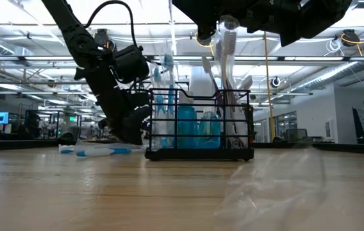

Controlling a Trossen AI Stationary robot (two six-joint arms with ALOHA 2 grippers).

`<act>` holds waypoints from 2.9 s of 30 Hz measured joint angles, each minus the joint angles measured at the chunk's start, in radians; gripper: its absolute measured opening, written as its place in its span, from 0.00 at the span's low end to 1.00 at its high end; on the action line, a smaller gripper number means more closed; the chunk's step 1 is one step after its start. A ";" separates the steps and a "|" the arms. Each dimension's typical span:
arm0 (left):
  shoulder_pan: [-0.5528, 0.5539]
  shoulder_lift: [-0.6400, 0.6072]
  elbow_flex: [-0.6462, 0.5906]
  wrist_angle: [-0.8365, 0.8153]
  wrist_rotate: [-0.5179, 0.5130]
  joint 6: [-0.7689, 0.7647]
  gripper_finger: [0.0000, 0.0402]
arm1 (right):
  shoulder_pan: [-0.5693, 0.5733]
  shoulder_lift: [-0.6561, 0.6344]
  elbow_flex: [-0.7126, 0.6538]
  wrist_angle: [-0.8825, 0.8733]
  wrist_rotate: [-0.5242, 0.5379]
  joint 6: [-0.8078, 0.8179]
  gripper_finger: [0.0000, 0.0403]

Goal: Pick & Place toothbrushing station
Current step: Put the blue toothbrush into the left section of the wire organizer

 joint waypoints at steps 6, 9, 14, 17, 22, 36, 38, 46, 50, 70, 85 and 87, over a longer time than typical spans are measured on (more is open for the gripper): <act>-0.049 -0.090 -0.001 -0.004 -0.080 -0.006 0.10 | 0.000 0.000 0.000 0.000 0.000 0.000 0.52; -0.084 -0.185 0.000 -0.008 -0.194 -0.006 0.10 | 0.000 0.000 0.000 0.000 0.000 0.000 0.52; -0.177 -0.390 0.000 -0.005 -0.353 0.021 0.10 | 0.000 0.000 0.000 0.000 0.000 0.000 0.52; -0.264 -0.506 -0.008 0.032 -0.456 0.041 0.10 | 0.000 0.000 0.000 0.000 0.000 0.000 0.52; -0.440 -0.636 -0.151 0.444 -0.523 0.181 0.10 | 0.000 0.000 0.000 0.000 0.000 0.000 0.52; -0.579 -0.340 -0.420 1.608 -0.401 0.396 0.10 | 0.000 0.000 0.000 0.000 0.000 0.000 0.52; -0.574 -0.274 -0.368 1.609 -0.387 0.425 0.10 | 0.000 0.000 0.000 0.000 0.000 0.000 0.52; -0.554 -0.094 -0.170 1.616 -0.291 0.487 0.10 | 0.000 0.000 0.000 0.000 0.000 0.000 0.52; -0.554 -0.028 -0.141 1.616 -0.293 0.480 0.10 | 0.000 0.000 0.000 0.000 0.000 0.000 0.52; -0.554 0.204 -0.138 1.617 -0.428 0.394 0.10 | 0.000 0.000 0.000 0.000 0.000 0.000 0.52; -0.553 0.267 -0.137 1.617 -0.507 0.259 0.21 | 0.000 0.000 0.000 0.000 0.000 0.000 0.52; -0.553 0.264 -0.137 1.617 -0.507 0.257 0.28 | 0.000 0.000 0.000 0.000 0.000 0.000 0.52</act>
